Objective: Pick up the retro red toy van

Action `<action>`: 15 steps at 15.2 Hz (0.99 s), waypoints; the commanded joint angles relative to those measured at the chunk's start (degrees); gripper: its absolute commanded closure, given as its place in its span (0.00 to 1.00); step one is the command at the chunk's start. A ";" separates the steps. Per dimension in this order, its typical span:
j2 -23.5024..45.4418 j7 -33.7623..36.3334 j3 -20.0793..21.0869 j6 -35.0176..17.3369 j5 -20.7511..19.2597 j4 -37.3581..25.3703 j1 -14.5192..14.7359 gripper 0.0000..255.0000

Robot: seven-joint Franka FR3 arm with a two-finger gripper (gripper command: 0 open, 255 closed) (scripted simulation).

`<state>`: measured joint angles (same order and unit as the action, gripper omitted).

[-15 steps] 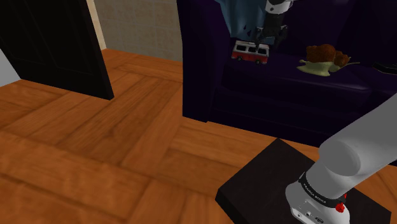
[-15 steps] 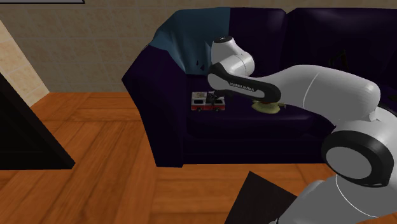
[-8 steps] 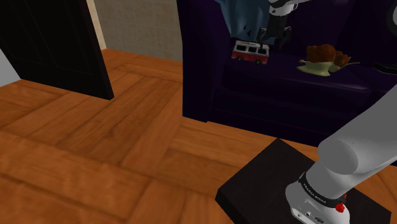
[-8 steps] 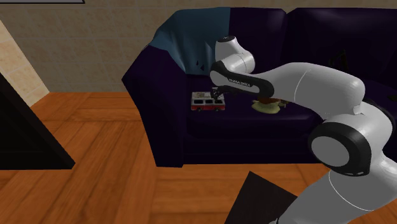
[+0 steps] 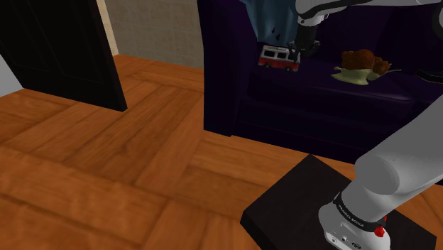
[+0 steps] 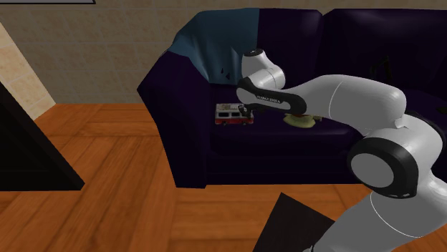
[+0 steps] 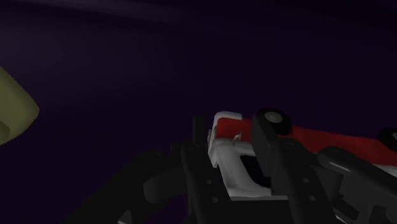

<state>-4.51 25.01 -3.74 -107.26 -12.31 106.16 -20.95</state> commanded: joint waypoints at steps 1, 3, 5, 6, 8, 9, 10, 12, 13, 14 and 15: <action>-0.01 0.04 0.00 -0.09 -0.01 0.10 0.00 1.00; -0.02 0.03 0.00 -0.10 -0.01 0.11 0.00 1.00; -0.01 0.05 0.01 -0.11 -0.01 0.11 0.01 1.00; 0.02 0.05 0.01 -0.08 -0.01 0.05 0.01 1.00; 0.05 0.00 -0.02 -0.09 -0.01 0.02 -0.01 1.00; 0.06 -0.15 -0.01 0.67 0.04 -0.75 0.01 1.00; 0.07 -0.29 0.01 1.42 0.09 -1.53 0.02 1.00; 0.17 -0.57 0.04 2.94 0.18 -3.17 0.05 1.00; 0.24 -0.71 0.05 3.70 0.22 -4.01 0.06 1.00; 0.31 -0.85 0.07 4.47 0.27 -4.86 0.07 1.00; 0.40 -1.00 0.08 5.24 0.31 -5.73 0.08 1.00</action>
<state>-4.47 24.24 -3.64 -102.94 -12.06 101.76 -20.86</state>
